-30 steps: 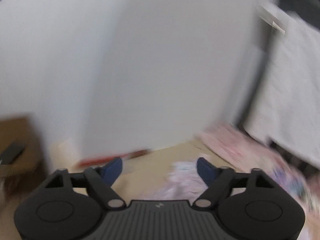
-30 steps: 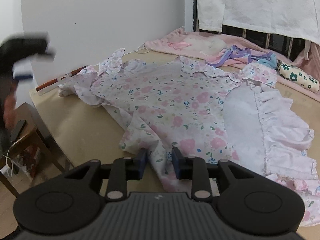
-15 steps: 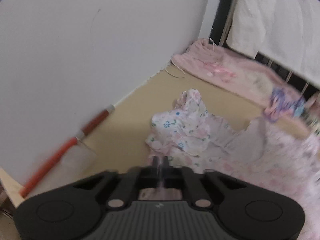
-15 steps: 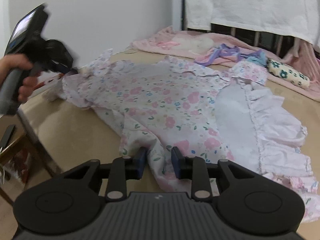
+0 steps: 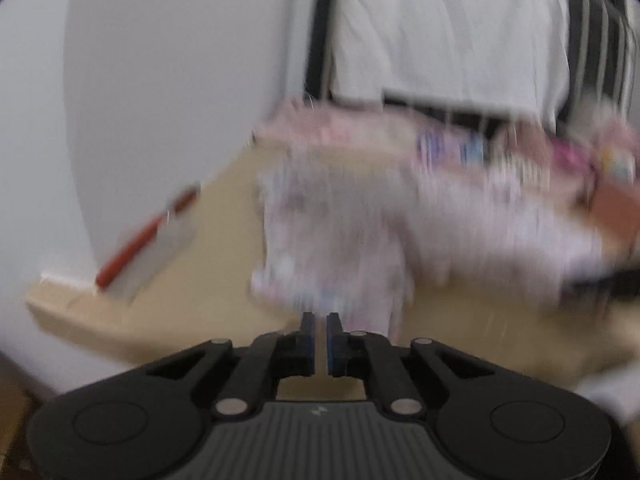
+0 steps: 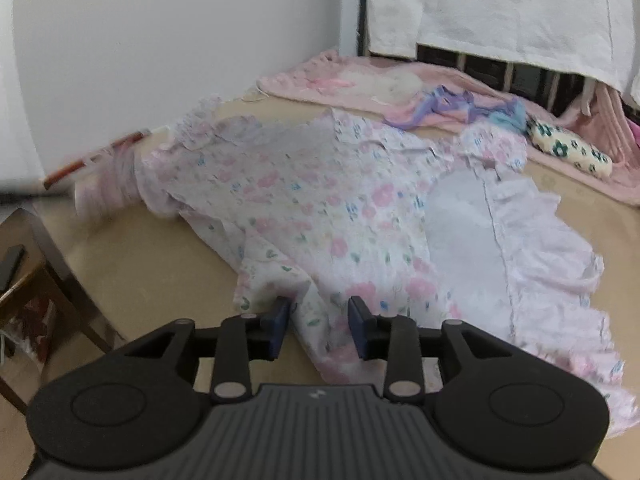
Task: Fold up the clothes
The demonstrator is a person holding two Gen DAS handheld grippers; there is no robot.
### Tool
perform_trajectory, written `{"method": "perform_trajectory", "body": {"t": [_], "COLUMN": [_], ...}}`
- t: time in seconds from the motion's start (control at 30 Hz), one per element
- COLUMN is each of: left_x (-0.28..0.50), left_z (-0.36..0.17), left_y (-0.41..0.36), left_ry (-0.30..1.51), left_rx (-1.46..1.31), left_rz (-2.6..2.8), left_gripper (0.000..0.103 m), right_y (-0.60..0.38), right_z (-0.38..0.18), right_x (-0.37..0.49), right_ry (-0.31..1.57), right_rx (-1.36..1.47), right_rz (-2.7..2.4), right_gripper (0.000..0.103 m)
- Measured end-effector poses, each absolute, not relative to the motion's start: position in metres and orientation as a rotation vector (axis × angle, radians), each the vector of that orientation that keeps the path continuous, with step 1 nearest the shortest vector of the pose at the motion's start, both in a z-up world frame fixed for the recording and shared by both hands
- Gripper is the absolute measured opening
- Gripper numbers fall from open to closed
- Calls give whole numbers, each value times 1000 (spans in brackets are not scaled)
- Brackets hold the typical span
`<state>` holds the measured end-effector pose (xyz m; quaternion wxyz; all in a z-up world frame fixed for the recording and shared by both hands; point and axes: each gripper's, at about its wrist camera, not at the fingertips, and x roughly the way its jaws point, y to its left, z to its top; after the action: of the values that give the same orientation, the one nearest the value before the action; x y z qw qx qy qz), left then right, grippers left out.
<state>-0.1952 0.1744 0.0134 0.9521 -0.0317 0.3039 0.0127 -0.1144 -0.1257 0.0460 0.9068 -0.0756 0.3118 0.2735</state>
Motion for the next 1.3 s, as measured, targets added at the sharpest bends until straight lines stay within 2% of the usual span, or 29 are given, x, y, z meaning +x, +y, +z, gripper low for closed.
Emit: {"method": "perform_trajectory", "body": {"t": [0.03, 0.07, 0.1, 0.13, 0.17, 0.2, 0.3, 0.43, 0.47, 0.5, 0.53, 0.57, 0.6, 0.63, 0.67, 0.73, 0.77, 0.8, 0.9, 0.93, 0.97, 1.0, 1.03, 1.07, 1.13, 1.23, 1.27, 1.3], "left_x": [-198, -200, -200, -198, -192, -186, -157, -149, -148, -146, -144, -141, -139, -139, -142, -149, -152, -153, -167, -172, -177, -182, -184, -180, -159, -101, -79, -58], "left_z": [12, 17, 25, 33, 40, 48, 52, 32, 27, 22, 18, 13, 9, 5, 4, 5, 6, 6, 25, 34, 45, 56, 64, 70, 72, 57, 51, 45], "left_y": [176, 182, 189, 194, 197, 200, 183, 149, 149, 152, 156, 162, 168, 172, 174, 176, 179, 184, 206, 214, 220, 227, 229, 224, 205, 171, 163, 158], "left_ry": [622, 607, 579, 552, 524, 496, 518, 525, 544, 567, 593, 621, 644, 647, 636, 626, 629, 639, 632, 595, 541, 486, 449, 442, 481, 647, 712, 778], "left_rx": [-51, -77, -133, -186, -233, -280, -276, 60, 107, 118, 120, 105, 99, 113, 141, 199, 208, 205, 65, -12, -89, -166, -214, -213, -161, -87, -61, -26], "left_rz": [32, 44, 44, 36, 17, -2, -72, -181, -164, -163, -164, -169, -173, -175, -172, -163, -173, -181, -269, -303, -329, -354, -359, -327, -255, -201, -192, -186], "left_gripper": [9, 19, 34, 43, 58, 60, 60, 60, 56, 42, 32, 13, 10, 10, 10, 10, 15, 24, 25, 26, 33, 45, 52, 60, 60, 56, 53, 45], "right_y": [-128, -131, -131, -127, -122, -113, -83, -31, -20, -11, -2, 5, 12, 16, 14, 8, 0, -9, -18, -16, -14, -16, -23, -34, -59, -86, -95, -104], "right_z": [56, 66, 76, 81, 86, 84, 66, 43, 38, 33, 28, 23, 19, 16, 16, 16, 17, 18, 20, 21, 23, 29, 36, 46, 64, 61, 60, 58], "right_x": [-116, -118, -119, -118, -116, -112, -97, -103, -104, -104, -103, -100, -97, -94, -95, -98, -99, -100, -100, -102, -104, -107, -110, -112, -112, -88, -80, -72], "right_ry": [617, 590, 555, 533, 514, 510, 579, 537, 507, 492, 478, 489, 503, 525, 535, 550, 562, 574, 616, 624, 631, 635, 622, 597, 559, 593, 606, 617], "right_rx": [-134, -111, -103, -120, -140, -165, -199, -294, -336, -375, -414, -434, -450, -453, -462, -483, -478, -470, -425, -434, -445, -444, -425, -388, -308, -295, -293, -290], "right_rz": [590, 615, 636, 653, 670, 681, 762, 879, 866, 858, 850, 867, 888, 895, 893, 889, 893, 898, 903, 903, 902, 912, 924, 930, 923, 817, 781, 744], "right_gripper": [40, 47, 50, 51, 52, 52, 52, 51, 51, 51, 45, 21, 10, 5, 1, 1, 1, 1, 3, 9, 21, 30, 44, 47, 47, 47, 47, 47]}}
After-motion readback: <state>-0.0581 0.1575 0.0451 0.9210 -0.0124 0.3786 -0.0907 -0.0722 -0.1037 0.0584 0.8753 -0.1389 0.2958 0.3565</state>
